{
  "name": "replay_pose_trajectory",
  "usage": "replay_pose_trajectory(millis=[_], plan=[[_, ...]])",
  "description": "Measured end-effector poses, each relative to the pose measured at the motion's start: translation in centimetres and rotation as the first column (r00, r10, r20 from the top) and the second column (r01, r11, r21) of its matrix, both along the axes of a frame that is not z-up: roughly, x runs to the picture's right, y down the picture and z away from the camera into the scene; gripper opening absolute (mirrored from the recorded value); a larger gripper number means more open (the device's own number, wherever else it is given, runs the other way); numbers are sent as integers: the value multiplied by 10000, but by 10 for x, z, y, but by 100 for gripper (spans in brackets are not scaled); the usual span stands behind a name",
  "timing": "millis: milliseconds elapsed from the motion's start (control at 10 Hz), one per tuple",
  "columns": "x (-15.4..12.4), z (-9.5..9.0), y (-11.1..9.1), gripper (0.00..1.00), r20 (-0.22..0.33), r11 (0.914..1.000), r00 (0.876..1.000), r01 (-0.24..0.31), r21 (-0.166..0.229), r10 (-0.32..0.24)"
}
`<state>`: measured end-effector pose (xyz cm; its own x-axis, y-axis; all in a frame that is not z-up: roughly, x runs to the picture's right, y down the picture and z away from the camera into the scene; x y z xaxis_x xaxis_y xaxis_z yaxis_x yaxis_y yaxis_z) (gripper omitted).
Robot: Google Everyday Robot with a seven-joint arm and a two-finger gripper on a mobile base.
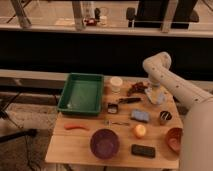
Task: Place towel in plastic cup
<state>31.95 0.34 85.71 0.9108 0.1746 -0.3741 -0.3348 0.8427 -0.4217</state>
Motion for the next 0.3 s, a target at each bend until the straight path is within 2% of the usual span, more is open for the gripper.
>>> replay_pose_trajectory(millis=[200,300], plan=[[-2,-14,-17,80,252,9989,9990,-372,301,364],[-1,-17,-19,80,351,9980,9981,-527,346,515]])
